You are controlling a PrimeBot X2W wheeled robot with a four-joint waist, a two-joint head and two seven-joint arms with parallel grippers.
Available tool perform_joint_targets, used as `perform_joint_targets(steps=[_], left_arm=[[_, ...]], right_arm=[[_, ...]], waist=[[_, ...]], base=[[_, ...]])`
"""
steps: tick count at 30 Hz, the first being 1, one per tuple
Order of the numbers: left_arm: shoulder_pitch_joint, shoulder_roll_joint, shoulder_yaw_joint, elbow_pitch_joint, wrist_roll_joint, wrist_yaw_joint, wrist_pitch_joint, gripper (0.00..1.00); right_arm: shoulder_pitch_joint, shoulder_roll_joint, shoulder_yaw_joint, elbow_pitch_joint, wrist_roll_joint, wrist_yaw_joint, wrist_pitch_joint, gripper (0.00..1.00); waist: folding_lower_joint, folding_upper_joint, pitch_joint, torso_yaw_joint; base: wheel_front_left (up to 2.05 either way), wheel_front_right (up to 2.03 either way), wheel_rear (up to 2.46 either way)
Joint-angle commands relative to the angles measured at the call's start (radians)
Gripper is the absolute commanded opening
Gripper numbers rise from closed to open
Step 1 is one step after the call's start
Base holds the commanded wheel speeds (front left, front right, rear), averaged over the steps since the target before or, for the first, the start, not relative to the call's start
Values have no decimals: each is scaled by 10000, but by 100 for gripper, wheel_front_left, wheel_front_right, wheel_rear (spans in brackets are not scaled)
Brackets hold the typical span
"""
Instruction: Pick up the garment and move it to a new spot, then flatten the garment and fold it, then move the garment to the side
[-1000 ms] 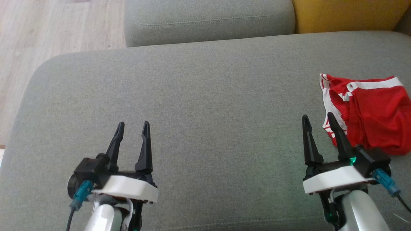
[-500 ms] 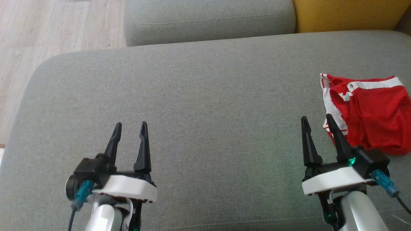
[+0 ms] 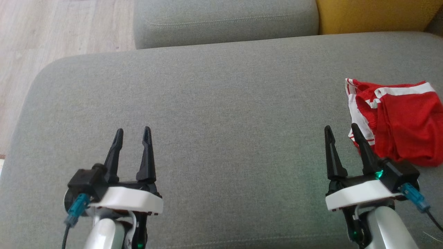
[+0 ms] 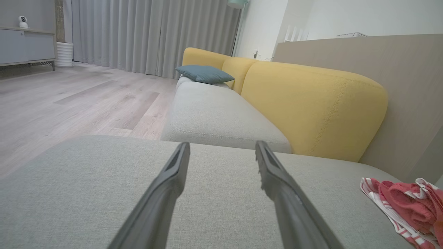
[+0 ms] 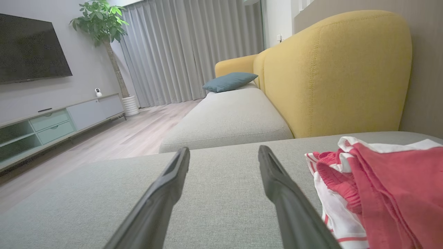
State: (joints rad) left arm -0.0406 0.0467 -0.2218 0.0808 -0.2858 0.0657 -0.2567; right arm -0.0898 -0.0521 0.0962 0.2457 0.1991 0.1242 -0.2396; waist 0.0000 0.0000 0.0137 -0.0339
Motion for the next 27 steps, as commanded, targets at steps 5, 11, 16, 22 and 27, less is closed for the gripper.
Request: perform_joint_targets(steps=[5, 11, 16, 22, 27], left_arm=[[-204, 35, 457, -393, 30, -54, -51, 100], [-201, 35, 486, -369, -114, -86, -51, 100], [-193, 35, 540, -469, -231, -67, -51, 100], [275, -3, 103, 319, -431, -64, 44, 0], [242, 40, 194, 360, -1003, -131, 161, 0]], right_arm=[[-330, 18, 253, -342, 109, 65, -154, 100], [-349, 18, 250, -346, 122, 65, -166, 100], [-367, 18, 258, -323, 120, 65, -173, 100], [175, 2, -7, 395, 333, -1, -37, 0], [160, -35, -55, 378, 942, 2, 82, 0]], waist=[[0, 0, 49, -9], [0, 0, 66, 5], [0, 0, 67, 20], [0, 0, 65, 26], [0, 0, 59, 39]], base=[[0, 0, 0], [0, 0, 0], [0, 0, 0], [0, 0, 0], [0, 0, 0]])
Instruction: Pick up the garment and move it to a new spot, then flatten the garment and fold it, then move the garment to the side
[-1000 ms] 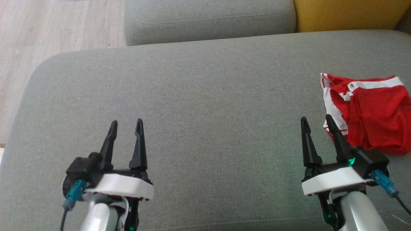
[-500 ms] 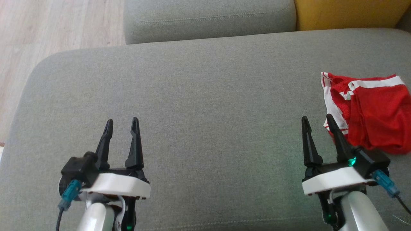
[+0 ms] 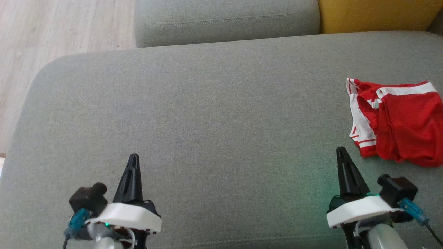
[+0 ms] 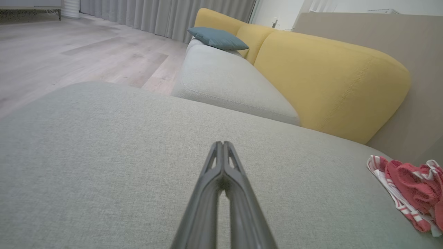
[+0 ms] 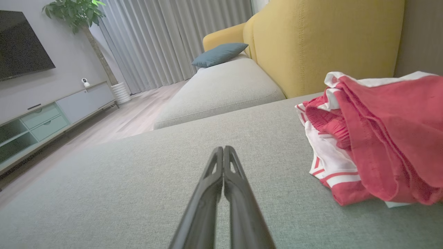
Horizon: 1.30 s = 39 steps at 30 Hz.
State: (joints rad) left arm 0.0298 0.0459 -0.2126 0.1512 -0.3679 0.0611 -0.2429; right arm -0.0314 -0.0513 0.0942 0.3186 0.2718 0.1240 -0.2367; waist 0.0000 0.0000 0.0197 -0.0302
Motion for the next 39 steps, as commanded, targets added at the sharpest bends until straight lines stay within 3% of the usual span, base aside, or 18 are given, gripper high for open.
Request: perform_joint_targets(steps=[1, 39], left_arm=[[-471, 55, 120, -330, -295, -101, 46, 0], [-776, 246, 900, 118, -4560, -718, 1006, 0]], right_arm=[[-428, -50, -45, -351, 336, 4, 76, 0], [-532, -193, -500, -484, 4871, 25, 1038, 0]], waist=[[0, 0, -2, 4], [0, 0, -57, 104]], base=[[0, 0, 0], [0, 0, 0]])
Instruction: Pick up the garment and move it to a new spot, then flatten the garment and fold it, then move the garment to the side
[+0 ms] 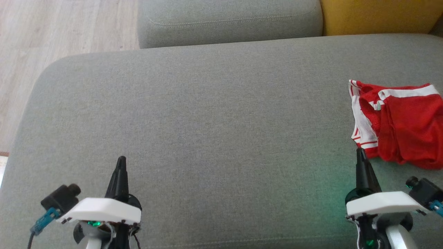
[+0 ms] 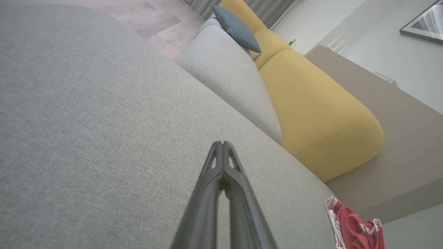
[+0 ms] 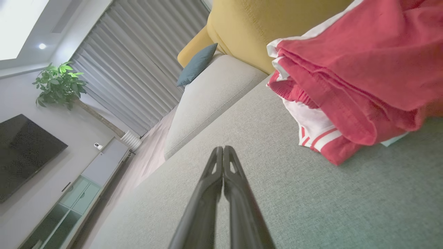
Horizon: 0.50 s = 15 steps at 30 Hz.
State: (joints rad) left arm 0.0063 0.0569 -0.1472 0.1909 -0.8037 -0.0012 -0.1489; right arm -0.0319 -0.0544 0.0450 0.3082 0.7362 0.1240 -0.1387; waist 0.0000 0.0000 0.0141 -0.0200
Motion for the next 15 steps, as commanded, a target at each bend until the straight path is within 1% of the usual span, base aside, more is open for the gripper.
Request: perform_joint_targets(steps=[1, 15], left_arm=[[-548, 139, 269, -269, -308, -111, 93, 0], [-640, 169, 575, -140, -1692, -311, 448, 0]], right_arm=[[-530, -164, -21, -384, 341, 26, 85, 0], [-562, -183, -212, -431, 1820, 33, 437, 0]], waist=[[0, 0, -2, 4], [0, 0, -20, 37]], base=[[0, 0, 0], [0, 0, 0]])
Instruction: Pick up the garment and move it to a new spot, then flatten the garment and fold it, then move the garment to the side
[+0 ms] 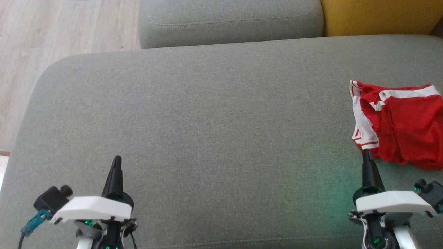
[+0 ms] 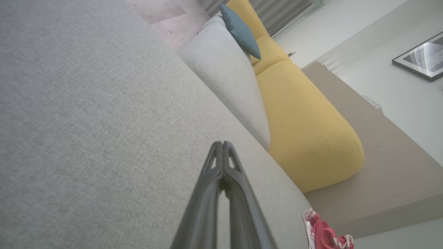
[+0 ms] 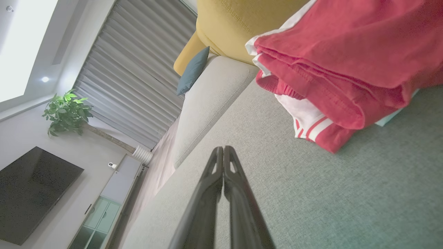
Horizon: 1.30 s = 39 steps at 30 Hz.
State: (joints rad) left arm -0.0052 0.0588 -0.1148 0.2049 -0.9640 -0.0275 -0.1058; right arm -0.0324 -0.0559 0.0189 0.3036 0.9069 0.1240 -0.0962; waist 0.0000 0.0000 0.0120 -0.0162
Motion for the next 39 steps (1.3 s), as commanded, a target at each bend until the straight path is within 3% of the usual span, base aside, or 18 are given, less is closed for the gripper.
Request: perform_joint_targets(steps=[1, 39], left_arm=[[-532, 152, 275, -269, -195, -63, 45, 0], [-810, 181, 1248, 124, -4164, -647, 1146, 0]], right_arm=[[-560, -169, 34, -389, 226, 33, 39, 0], [-660, -174, -591, -521, 4485, 54, 1121, 0]], waist=[[0, 0, -1, 2], [0, 0, -53, 99]], base=[[0, 0, 0], [0, 0, 0]])
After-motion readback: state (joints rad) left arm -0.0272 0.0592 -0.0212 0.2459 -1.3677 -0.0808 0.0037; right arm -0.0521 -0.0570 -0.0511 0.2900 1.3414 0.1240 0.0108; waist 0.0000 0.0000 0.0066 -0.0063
